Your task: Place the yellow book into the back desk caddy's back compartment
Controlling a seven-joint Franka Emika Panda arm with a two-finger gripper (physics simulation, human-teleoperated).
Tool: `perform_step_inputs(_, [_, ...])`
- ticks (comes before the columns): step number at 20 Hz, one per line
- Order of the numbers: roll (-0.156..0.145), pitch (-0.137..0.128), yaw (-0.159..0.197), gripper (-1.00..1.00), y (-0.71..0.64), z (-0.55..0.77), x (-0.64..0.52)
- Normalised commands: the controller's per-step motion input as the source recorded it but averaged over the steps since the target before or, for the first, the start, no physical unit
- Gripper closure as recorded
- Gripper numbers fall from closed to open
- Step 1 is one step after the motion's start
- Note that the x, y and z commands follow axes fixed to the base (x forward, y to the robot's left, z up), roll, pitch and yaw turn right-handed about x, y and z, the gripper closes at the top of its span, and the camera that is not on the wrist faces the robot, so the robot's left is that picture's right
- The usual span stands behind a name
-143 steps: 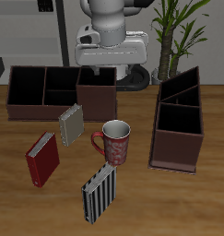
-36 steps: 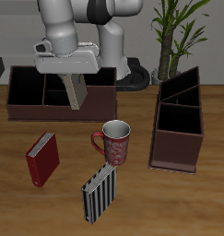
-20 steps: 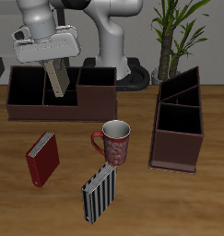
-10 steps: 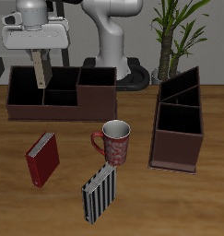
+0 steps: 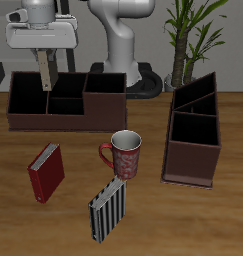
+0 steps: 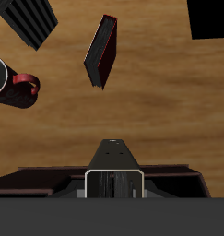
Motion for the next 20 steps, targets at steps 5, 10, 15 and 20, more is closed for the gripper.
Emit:
perform_step_inputs(5, [-0.001, 0.0, -0.049, 1.0, -0.08, 0.09, -0.24])
perform_step_inputs(10, [0.008, -0.008, -0.027, 1.0, -0.09, 0.11, -0.27])
perform_step_inputs(15, [0.005, 0.008, -0.005, 1.0, -0.09, 0.05, -0.17])
perform_step_inputs(20, [0.013, 0.021, 0.119, 1.0, -0.08, 0.04, -0.16])
